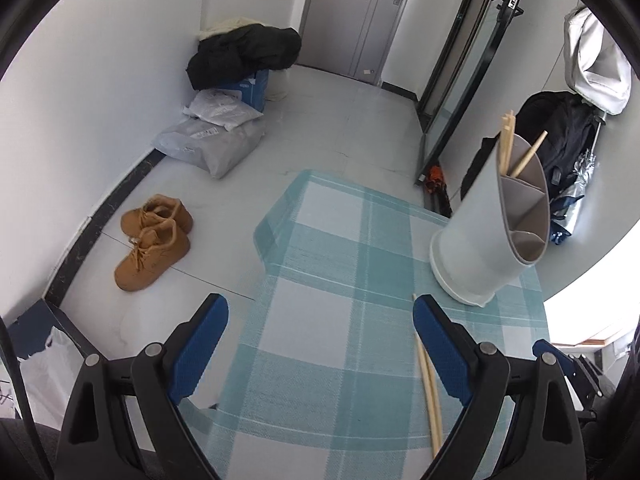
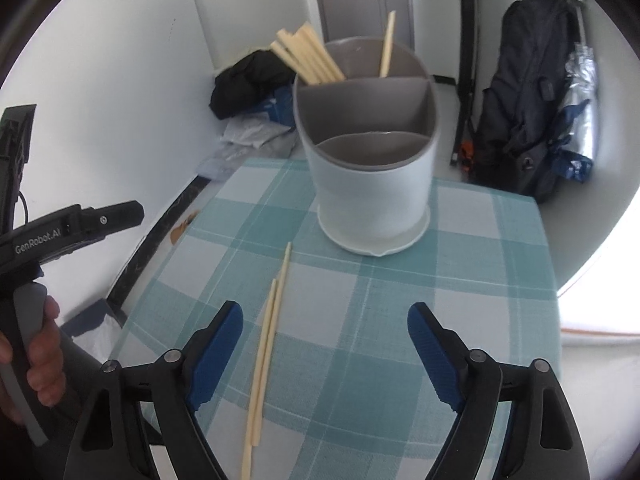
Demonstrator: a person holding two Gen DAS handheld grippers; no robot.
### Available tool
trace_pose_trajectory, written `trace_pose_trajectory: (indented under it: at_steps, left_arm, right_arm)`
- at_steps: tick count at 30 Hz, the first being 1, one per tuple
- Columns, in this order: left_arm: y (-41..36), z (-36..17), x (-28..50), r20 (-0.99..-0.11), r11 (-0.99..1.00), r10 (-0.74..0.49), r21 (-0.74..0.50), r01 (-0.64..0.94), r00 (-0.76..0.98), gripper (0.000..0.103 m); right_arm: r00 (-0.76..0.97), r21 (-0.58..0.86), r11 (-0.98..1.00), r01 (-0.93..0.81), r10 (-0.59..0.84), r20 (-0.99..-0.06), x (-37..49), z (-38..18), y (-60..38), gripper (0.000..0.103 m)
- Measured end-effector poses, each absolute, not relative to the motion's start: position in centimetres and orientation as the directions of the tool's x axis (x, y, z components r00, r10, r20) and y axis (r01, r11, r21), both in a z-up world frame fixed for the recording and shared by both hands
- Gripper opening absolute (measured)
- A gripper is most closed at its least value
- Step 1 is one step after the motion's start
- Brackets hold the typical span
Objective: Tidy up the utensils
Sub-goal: 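Lower the right tool and close it on the last chopstick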
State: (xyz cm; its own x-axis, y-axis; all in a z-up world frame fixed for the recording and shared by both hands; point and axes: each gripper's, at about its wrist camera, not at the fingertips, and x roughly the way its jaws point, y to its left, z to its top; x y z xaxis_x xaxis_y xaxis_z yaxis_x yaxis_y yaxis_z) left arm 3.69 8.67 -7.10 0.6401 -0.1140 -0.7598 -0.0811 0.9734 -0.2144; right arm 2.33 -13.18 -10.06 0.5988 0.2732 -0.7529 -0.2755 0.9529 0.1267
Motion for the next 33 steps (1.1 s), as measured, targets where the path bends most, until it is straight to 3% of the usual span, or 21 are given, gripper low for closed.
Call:
trace_pose_trajectory:
  at_steps: [5, 9, 14, 18, 22, 29, 33]
  left_arm:
    - [9.6, -7.1, 3.6, -0.756, 0.966, -0.137, -0.244, -0.082, 0.64, 0.091]
    - [10.5, -7.4, 4.0, -0.761, 0.962, -0.137, -0.255, -0.099, 0.634, 0.091]
    - [12.0, -7.8, 4.6, -0.769, 0.947, -0.147, -0.291, -0.135, 0.622, 0.091]
    - [12.9, -8.1, 4.9, -0.777, 0.936, -0.15, -0.311, -0.165, 0.611, 0.091]
    - [13.3, -8.7, 5.2, -0.791, 0.923, -0.176, -0.339, -0.181, 0.586, 0.091]
    - [14.1, -9.0, 5.5, -0.805, 0.916, -0.172, -0.343, -0.21, 0.568, 0.091]
    - [14.6, -9.2, 5.4, -0.809, 0.909, -0.168, -0.348, -0.229, 0.563, 0.091]
  right_arm:
    - [0.578, 0.096, 0.945, -0.313, 0.27, -0.77, 4.6, -10.9, -11.0, 0.078]
    - [0.543, 0.081, 0.938, -0.338, 0.264, -0.797, 6.7, -12.1, -9.3, 0.061]
    - [0.528, 0.057, 0.939, -0.339, 0.24, -0.815, 8.7, -13.5, -7.7, 0.057]
    - [0.52, 0.03, 0.946, -0.323, 0.203, -0.83, 9.7, -14.6, -6.8, 0.042]
    - [0.517, 0.002, 0.948, -0.317, 0.174, -0.838, 9.8, -15.8, -6.1, 0.034]
    - [0.55, -0.041, 0.942, -0.333, 0.159, -0.82, 10.1, -15.7, -5.1, 0.031]
    - [0.549, -0.047, 0.936, -0.348, 0.163, -0.82, 10.0, -15.6, -4.6, 0.008]
